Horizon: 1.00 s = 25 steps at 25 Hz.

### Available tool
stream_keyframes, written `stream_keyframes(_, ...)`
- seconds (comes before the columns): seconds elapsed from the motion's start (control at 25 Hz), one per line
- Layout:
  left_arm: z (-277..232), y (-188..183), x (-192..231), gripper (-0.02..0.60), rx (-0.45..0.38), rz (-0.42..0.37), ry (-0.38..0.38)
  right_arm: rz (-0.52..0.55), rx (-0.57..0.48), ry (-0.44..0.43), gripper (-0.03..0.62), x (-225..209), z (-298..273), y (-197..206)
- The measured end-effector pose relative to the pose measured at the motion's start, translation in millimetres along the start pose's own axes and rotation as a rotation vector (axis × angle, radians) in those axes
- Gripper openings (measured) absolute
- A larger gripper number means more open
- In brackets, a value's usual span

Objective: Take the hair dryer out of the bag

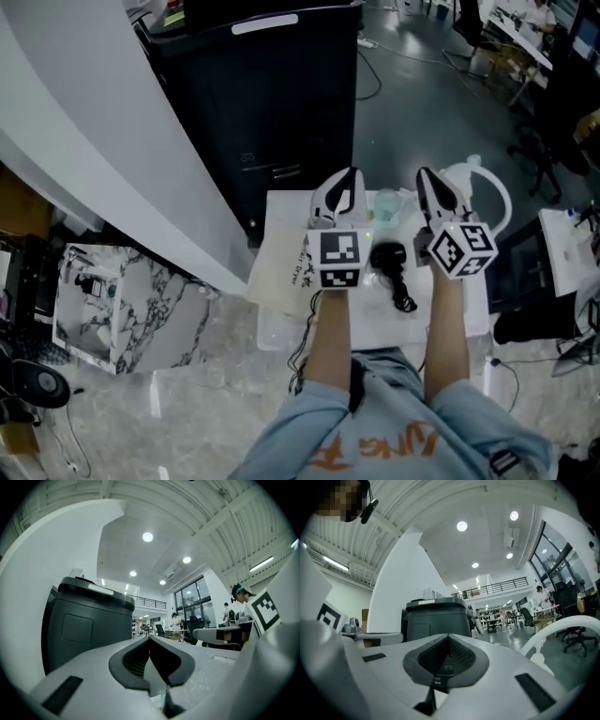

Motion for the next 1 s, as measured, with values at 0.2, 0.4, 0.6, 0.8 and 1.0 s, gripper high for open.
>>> stream_keyframes(0.2,13.5,8.0,-14.2,0.003,0.009,-0.021,-0.034,0.118,0.024,0.056,-0.002,17.0,0.7,-3.3)
stream_keyframes(0.4,21.9,17.7,-16.4,0.003,0.02,-0.036,-0.029,0.186,0.068,0.075,-0.002,27.0,8.3,11.5)
stream_keyframes(0.6,30.2,18.7,-13.6,0.003,0.01,-0.051,-0.028,0.217,0.081,0.076,-0.001,31.0,11.8,13.0)
stream_keyframes(0.8,33.7,23.7,-8.8,0.003,0.019,-0.058,-0.036,0.186,0.075,0.058,0.0,32.6,9.2,16.8)
stream_keyframes(1.0,36.3,22.2,-2.3,0.003,0.022,-0.073,-0.039,0.181,0.086,0.049,0.002,38.0,5.2,22.1)
Point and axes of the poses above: the fingertips, and each gripper's own axes: z backward along the fingers, x to its left, y out of its underside, the point moved 6 cm from there along z, backward along the fingers, and after that the axes turned 5 degrees about -y, right-handed, at the moved point
